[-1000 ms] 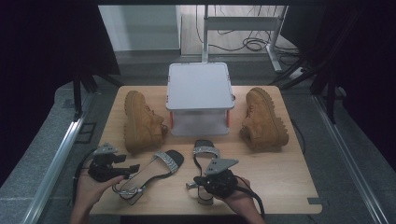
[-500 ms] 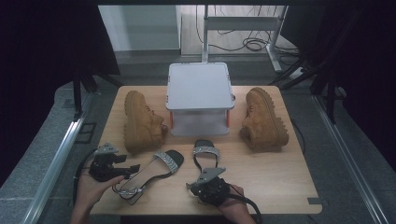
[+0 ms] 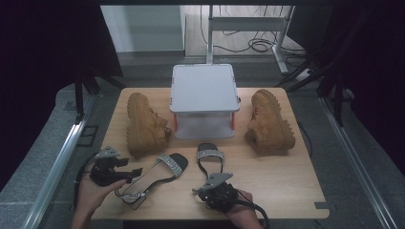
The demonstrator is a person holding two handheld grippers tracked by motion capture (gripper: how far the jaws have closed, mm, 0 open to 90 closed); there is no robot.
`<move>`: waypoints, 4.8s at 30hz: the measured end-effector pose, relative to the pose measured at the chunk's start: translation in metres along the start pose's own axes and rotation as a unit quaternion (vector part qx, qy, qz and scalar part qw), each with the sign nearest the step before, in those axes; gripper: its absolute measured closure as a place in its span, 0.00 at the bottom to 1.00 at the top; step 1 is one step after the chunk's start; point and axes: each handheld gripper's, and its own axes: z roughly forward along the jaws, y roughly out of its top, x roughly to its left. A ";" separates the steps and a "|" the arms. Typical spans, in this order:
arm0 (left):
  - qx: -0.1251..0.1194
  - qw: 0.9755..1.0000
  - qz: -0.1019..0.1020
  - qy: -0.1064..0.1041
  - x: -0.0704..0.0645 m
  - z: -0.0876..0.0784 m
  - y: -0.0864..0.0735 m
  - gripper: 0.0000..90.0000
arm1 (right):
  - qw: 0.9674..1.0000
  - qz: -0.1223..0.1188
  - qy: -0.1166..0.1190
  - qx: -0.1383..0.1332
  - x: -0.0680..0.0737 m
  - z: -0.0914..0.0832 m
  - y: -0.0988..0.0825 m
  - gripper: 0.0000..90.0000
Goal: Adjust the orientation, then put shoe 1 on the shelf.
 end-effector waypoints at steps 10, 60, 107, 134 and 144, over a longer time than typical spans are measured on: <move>-0.008 1.000 -0.001 0.004 0.001 -0.004 0.000 0.31 | 1.000 0.003 -0.024 0.018 -0.007 -0.016 -0.014 1.00; 0.000 1.000 0.015 -0.004 -0.004 -0.001 0.002 0.31 | 0.995 0.076 -0.015 -0.067 -0.056 -0.087 -0.054 0.98; 0.095 0.994 0.059 0.003 -0.023 0.027 0.009 0.30 | 0.992 0.095 -0.073 -0.025 -0.120 -0.051 -0.008 0.36; 0.167 0.983 0.080 0.000 -0.036 0.061 0.004 0.28 | 0.993 0.094 -0.074 0.004 -0.118 -0.034 -0.011 0.34; 0.187 0.981 0.058 0.001 -0.028 0.066 -0.004 0.33 | 0.994 0.086 -0.070 0.023 -0.119 -0.029 -0.009 0.33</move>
